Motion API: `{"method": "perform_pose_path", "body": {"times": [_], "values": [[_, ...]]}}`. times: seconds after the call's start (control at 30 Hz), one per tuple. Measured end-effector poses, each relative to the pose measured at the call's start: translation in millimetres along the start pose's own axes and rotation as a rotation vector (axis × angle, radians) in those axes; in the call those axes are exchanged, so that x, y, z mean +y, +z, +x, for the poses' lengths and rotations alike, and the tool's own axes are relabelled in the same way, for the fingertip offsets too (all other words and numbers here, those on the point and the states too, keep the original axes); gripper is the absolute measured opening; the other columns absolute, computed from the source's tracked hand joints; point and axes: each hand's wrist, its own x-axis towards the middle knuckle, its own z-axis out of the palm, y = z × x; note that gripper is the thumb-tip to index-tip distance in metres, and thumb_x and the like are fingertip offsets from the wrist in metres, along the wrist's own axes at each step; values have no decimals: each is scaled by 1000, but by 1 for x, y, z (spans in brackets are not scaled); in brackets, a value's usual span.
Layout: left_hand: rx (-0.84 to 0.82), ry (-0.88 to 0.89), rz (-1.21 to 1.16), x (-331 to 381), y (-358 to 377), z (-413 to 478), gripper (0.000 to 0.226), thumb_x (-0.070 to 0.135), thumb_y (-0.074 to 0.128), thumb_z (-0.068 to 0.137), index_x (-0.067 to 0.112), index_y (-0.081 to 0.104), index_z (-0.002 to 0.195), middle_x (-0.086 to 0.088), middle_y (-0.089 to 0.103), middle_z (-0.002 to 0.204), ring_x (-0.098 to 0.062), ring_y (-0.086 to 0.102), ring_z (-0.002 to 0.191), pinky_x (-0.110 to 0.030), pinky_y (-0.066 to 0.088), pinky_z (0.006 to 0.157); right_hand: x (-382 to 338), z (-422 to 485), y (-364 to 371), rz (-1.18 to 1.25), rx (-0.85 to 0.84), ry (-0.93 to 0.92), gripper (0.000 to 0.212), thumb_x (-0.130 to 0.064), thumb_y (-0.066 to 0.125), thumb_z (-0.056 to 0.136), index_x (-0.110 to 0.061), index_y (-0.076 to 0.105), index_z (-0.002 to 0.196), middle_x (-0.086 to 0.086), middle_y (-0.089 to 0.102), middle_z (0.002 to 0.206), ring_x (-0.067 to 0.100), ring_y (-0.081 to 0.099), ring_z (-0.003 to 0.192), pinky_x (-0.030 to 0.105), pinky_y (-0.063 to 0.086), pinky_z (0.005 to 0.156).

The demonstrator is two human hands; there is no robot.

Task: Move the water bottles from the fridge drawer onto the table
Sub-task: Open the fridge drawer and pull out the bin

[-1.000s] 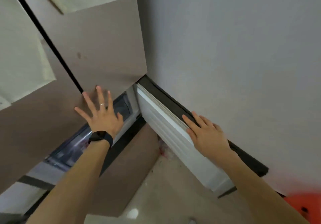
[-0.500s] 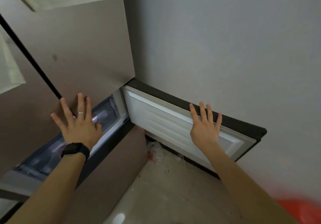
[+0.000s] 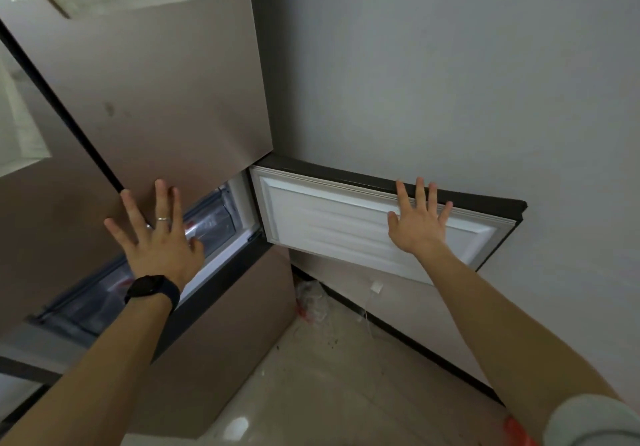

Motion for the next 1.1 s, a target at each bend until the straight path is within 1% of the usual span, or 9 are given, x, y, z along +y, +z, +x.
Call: {"method": "perform_pose_path", "body": {"times": [0.17,0.33,0.43,0.57,0.67,0.8,0.9,1.0,1.1], "values": [[23,-21,-13,2,2,1,101,34,76,80,12,18,160,2,-14,168,-39,-30,147,-60,-26,109,7,20,-2,-8,-22,-31,66,-46,29,103,-36,-10,156,5,-18,164,29,-20,150,62,-3,118],[21,-15,25,1,4,0,101,34,75,80,13,17,160,2,-14,168,-40,-26,148,-72,-7,113,13,26,7,-21,26,-60,66,-45,28,103,-36,-11,156,6,-14,165,30,-18,150,63,-4,118],[-5,-22,74,1,-1,0,98,39,70,83,17,14,161,1,-18,167,-40,-28,147,-71,-7,113,12,25,10,-32,62,-65,68,-44,32,103,-35,-9,156,8,-9,166,31,-13,151,65,1,117],[38,31,118,-9,-8,-5,94,40,68,85,24,14,161,-3,-11,168,-38,-21,150,-70,-7,115,-13,9,13,113,260,-158,71,-27,51,96,-28,13,157,11,18,163,31,7,151,64,6,116],[66,92,207,-29,-14,-8,95,37,68,86,26,11,161,-6,-11,168,-30,-17,152,-67,-8,116,-51,-12,31,330,282,-355,60,-30,46,94,-18,31,152,14,36,155,33,22,147,58,19,117],[148,154,312,-68,-31,-11,93,32,66,87,29,11,161,-6,-5,169,-26,-15,153,-59,-18,116,-117,-46,72,630,9,-490,54,-26,53,96,-16,41,148,12,44,151,32,30,144,52,26,117],[236,273,455,-103,-44,-2,82,35,60,92,33,14,160,-4,3,169,-25,-7,154,-58,-15,119,-170,-58,100,727,-246,-550,56,-34,55,95,-22,41,147,5,48,146,26,40,137,45,36,113],[324,429,660,-128,-43,9,67,49,41,100,35,16,160,-4,6,168,-24,-2,154,-56,-16,119,-227,-60,112,918,-581,-460,50,-33,58,97,-26,42,145,-4,53,140,19,49,130,42,41,110],[398,477,754,-136,-33,16,66,53,36,99,33,20,159,-5,10,166,-25,-1,153,-58,-15,118,-283,-54,120,1167,-856,-257,39,-27,56,100,-26,50,138,-4,59,128,17,54,122,34,44,104]]}}
